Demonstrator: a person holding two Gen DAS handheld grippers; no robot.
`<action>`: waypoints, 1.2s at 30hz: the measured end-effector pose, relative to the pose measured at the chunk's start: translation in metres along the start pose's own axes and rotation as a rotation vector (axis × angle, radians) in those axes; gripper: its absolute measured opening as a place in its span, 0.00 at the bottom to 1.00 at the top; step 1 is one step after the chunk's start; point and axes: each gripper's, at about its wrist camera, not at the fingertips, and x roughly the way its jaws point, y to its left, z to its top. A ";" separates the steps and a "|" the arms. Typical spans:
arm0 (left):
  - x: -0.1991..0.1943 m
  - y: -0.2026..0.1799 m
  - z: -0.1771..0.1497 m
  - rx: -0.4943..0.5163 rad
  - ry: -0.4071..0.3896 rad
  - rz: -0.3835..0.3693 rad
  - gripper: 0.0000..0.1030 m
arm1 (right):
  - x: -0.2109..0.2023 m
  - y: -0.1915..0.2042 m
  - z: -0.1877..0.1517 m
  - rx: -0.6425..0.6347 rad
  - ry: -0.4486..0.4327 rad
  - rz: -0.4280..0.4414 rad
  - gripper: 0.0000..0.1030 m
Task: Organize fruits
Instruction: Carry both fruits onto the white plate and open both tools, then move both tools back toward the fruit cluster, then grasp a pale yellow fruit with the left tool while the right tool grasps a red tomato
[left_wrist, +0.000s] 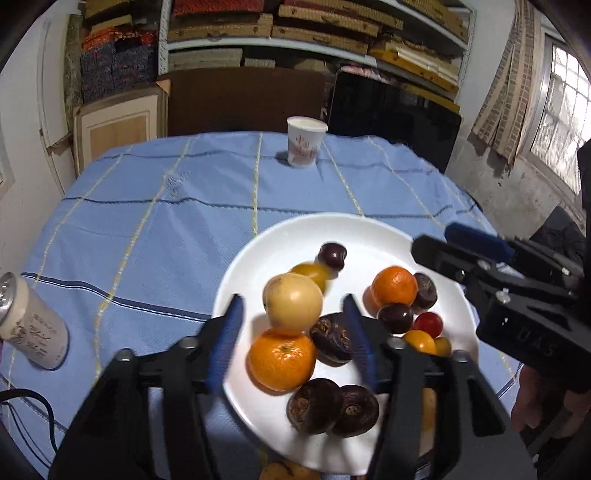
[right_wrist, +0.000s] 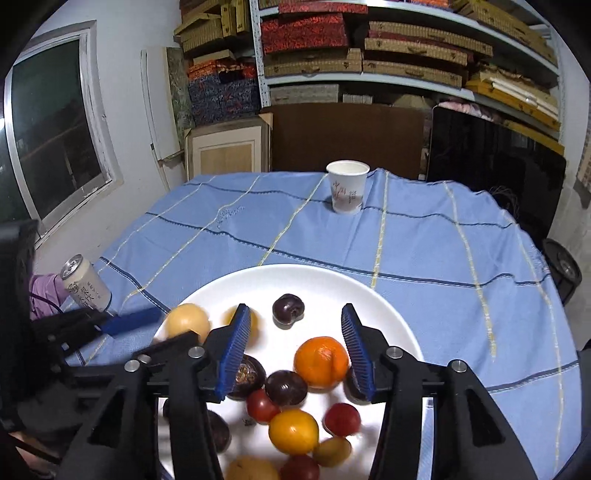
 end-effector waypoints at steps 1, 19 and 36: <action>-0.010 0.001 -0.001 -0.005 -0.026 -0.002 0.71 | -0.006 -0.002 -0.002 0.008 -0.002 -0.001 0.50; -0.075 -0.011 -0.123 0.127 0.087 0.010 0.84 | -0.086 -0.009 -0.135 0.036 0.084 -0.014 0.58; -0.060 -0.007 -0.146 0.114 0.139 0.068 0.84 | -0.040 0.040 -0.149 -0.047 0.191 0.006 0.41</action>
